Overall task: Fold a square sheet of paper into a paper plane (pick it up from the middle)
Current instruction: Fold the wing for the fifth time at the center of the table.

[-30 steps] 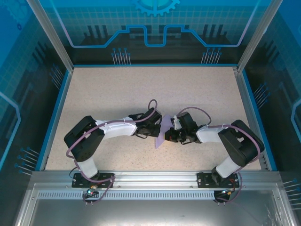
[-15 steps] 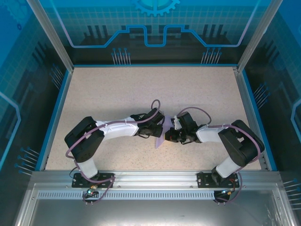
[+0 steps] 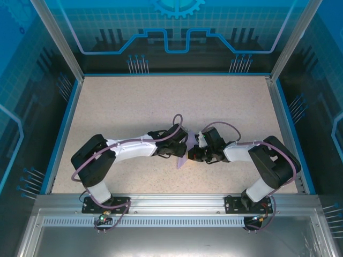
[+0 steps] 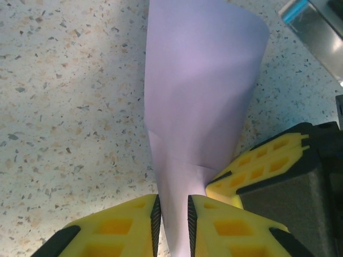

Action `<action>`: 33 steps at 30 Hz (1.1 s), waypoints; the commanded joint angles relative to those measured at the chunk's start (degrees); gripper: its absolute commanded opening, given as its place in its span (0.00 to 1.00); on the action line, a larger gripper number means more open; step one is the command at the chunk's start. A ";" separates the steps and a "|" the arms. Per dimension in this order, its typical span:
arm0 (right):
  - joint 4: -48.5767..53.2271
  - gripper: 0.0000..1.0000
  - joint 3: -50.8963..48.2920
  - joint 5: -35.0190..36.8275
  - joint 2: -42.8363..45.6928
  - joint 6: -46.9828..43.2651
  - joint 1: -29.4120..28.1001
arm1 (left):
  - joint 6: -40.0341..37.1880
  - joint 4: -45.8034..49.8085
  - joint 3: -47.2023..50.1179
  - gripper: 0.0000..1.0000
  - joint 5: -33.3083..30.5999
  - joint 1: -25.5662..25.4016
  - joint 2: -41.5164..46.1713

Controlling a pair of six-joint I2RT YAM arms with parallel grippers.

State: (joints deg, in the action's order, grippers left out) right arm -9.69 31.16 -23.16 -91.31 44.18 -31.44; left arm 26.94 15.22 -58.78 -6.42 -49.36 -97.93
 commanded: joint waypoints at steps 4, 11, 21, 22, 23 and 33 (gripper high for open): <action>1.12 0.02 -1.45 0.97 -3.06 0.76 0.51 | 1.05 -0.07 2.58 0.24 2.38 -0.49 2.13; 0.75 0.01 -1.61 0.40 -3.25 0.81 0.81 | 1.19 -1.25 3.77 0.19 3.62 -0.47 2.22; -0.09 0.01 -2.10 0.13 -3.56 1.01 0.91 | 0.71 -1.08 3.82 0.09 3.41 -0.69 1.96; -0.13 0.01 -2.04 0.13 -3.52 1.05 0.88 | 0.37 -0.37 3.51 0.08 2.79 -0.90 1.72; -0.16 0.01 -2.16 0.13 -3.59 1.07 0.86 | 0.03 0.49 3.10 0.07 1.97 -1.16 1.38; -2.69 0.01 -3.44 -1.15 -3.97 1.36 1.56 | -1.19 2.36 0.47 0.08 -1.80 -3.43 -1.19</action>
State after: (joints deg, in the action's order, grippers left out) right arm -13.39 29.82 -26.24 -92.27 45.25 -29.95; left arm 26.83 15.62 -56.16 -6.87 -51.96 -97.62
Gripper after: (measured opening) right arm 0.045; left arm 0.083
